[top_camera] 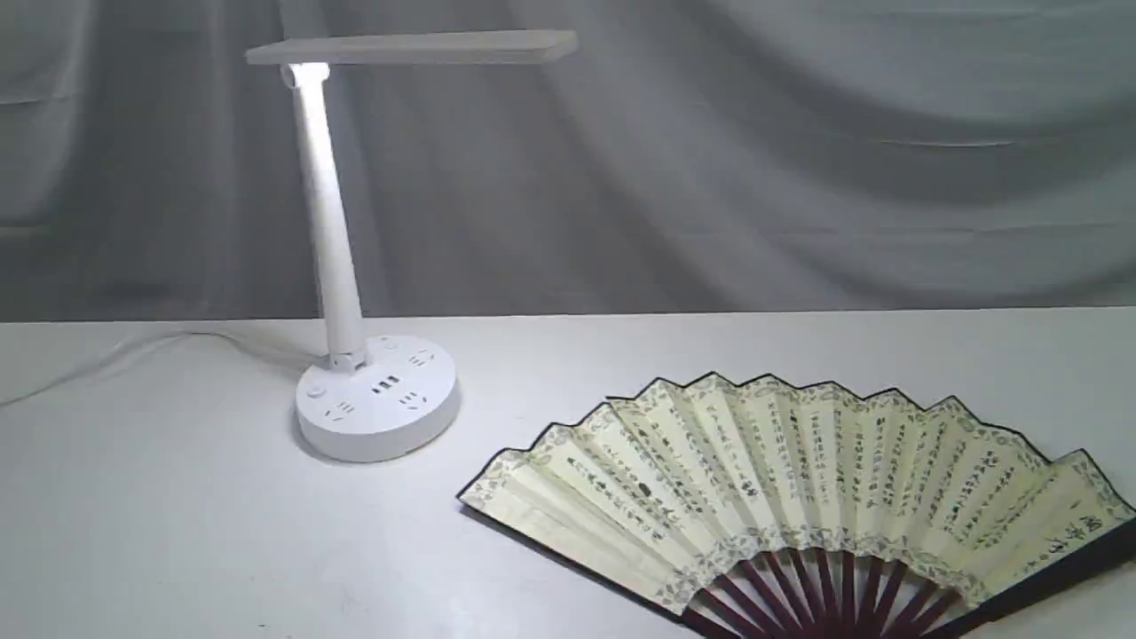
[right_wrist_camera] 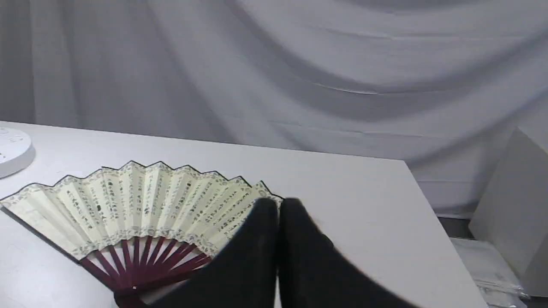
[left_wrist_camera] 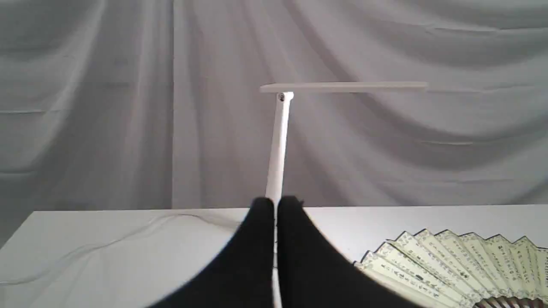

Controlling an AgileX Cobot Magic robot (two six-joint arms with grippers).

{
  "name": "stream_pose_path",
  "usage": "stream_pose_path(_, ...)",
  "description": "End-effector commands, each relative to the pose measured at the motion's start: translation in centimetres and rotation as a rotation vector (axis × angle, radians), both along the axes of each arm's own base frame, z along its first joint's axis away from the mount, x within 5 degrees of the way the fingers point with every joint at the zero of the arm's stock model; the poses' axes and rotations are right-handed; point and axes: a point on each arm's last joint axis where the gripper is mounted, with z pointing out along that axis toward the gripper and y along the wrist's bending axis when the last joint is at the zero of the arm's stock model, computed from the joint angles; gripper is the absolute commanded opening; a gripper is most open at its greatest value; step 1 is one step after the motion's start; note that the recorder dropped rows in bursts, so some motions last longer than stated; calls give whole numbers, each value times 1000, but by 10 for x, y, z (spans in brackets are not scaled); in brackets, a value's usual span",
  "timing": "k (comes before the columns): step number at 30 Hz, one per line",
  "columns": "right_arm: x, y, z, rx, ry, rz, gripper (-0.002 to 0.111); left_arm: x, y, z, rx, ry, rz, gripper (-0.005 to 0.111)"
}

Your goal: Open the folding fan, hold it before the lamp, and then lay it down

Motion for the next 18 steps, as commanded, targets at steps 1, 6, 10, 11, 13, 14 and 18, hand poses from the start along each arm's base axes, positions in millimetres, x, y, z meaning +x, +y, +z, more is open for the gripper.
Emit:
stream_pose_path(1,2,0,-2,14,12,8,0,-2,-1,-1,2,7,-6,0)
stream_pose_path(6,14,-3,-11,24,37,9,0,10,-1,-2,-6,-34,1,0)
stream_pose_path(10,33,-7,-20,20,16,6,0,35,-1,-10,-20,-77,9,0)
stream_pose_path(11,39,-9,-24,19,2,7,0,41,-2,-14,-22,-76,11,0)
stream_pose_path(13,54,-12,-32,22,-34,14,0,63,-2,-30,-28,-65,16,0)
stream_pose_path(14,60,-13,-35,20,-51,14,0,74,-2,-41,-22,-55,24,0)
stream_pose_path(18,84,-19,-57,15,-87,10,0,108,0,-81,25,-9,69,0)
